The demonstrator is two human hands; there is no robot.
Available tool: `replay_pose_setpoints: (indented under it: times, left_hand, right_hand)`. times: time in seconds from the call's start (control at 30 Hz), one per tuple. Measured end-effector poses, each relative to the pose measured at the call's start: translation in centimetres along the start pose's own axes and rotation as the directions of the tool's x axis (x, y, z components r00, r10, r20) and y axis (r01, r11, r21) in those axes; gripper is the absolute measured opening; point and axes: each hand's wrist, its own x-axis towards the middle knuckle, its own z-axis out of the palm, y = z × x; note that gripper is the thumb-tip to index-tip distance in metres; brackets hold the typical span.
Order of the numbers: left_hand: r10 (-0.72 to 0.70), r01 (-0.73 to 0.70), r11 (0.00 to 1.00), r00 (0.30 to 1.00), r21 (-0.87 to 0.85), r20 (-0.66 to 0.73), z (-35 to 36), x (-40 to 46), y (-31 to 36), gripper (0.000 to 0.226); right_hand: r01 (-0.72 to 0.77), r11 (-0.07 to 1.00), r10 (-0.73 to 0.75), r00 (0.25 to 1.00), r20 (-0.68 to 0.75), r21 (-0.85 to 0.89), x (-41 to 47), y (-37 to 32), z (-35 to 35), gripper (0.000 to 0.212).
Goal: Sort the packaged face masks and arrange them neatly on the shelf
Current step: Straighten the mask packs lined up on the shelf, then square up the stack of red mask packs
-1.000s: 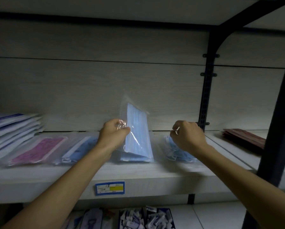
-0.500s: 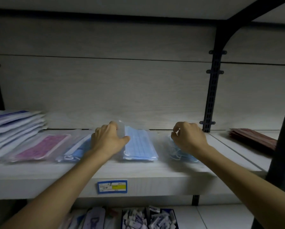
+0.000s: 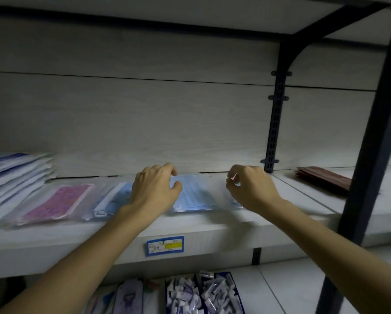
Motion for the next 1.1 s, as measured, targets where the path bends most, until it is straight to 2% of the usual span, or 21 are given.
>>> replay_pose_setpoints:
  times: [0.2, 0.57, 0.8, 0.93, 1.1]
  left_hand:
    - [0.146, -0.145, 0.98, 0.989, -0.136, -0.009, 0.2, -2.0, 3.1, 0.024]
    - [0.228, -0.227, 0.953, 0.974, -0.202, -0.017, 2.0, -4.9, 13.8, 0.02]
    - [0.251, -0.239, 0.943, 0.968, -0.232, 0.022, 4.0, -7.5, 24.2, 0.022]
    - [0.263, -0.246, 0.937, 0.964, -0.247, 0.037, 5.8, -9.0, 30.1, 0.016]
    - [0.273, -0.254, 0.933, 0.961, -0.254, 0.045, 7.9, -11.0, 35.2, 0.017]
  right_hand:
    - [-0.035, 0.999, 0.034, 0.999, -0.021, -0.025, -3.6, 1.5, -2.1, 0.024]
    - [0.015, 0.999, -0.019, 0.997, -0.071, -0.045, -10.0, 6.9, -8.8, 0.024]
    - [0.028, 0.994, -0.035, 0.997, -0.062, -0.109, -13.8, 14.8, -14.6, 0.018]
    - [-0.038, 0.99, 0.028, 0.997, -0.075, -0.137, -16.3, 20.8, -17.8, 0.021]
    - [-0.075, 0.99, 0.074, 0.997, -0.018, -0.115, -18.1, 27.0, -19.9, 0.022]
